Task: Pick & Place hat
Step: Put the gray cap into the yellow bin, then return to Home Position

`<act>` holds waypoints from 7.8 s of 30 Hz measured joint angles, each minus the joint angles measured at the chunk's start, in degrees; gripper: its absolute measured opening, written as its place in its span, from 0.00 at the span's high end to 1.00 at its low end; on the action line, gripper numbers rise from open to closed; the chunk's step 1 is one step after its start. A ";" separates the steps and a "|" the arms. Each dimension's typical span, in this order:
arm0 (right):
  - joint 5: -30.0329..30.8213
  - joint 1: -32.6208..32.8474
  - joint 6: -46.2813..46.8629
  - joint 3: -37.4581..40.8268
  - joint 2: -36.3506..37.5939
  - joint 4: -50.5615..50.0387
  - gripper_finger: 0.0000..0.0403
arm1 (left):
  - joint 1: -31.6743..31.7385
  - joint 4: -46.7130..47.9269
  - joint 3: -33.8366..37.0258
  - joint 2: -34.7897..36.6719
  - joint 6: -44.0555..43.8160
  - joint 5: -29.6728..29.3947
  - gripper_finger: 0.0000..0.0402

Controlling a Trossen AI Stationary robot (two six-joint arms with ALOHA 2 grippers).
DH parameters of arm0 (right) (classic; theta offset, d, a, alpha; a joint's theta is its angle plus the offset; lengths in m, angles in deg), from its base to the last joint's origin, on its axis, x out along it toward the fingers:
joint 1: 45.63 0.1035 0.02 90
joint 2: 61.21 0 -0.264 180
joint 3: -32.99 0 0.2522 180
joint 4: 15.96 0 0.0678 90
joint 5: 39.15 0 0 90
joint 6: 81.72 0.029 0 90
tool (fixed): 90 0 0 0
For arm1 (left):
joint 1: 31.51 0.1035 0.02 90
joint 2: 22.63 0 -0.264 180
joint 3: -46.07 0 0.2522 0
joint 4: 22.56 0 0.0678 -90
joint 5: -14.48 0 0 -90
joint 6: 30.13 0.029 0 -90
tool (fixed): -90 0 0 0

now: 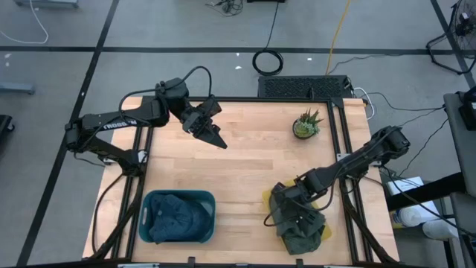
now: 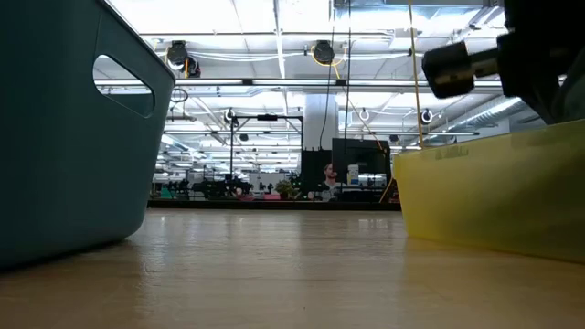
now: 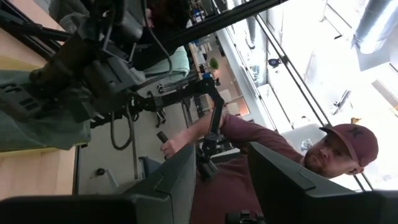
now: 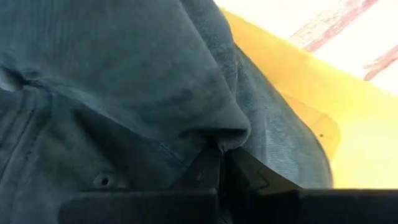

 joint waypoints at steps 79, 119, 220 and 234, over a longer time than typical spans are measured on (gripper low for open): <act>24.96 -1.01 30.23 7.01 45.50 48.93 0.21 | 0.96 -29.11 -0.02 0.21 20.53 0.64 0.62; 33.83 -0.98 33.20 52.74 67.54 85.73 0.21 | -24.25 3.65 42.36 47.36 37.77 -72.26 0.62; 51.79 -1.01 40.46 58.87 89.44 53.10 0.21 | -21.27 6.03 69.44 76.43 38.93 -61.55 0.62; 51.79 -1.01 40.46 58.87 89.44 53.23 0.21 | -21.27 5.92 69.37 76.43 38.93 -61.53 0.62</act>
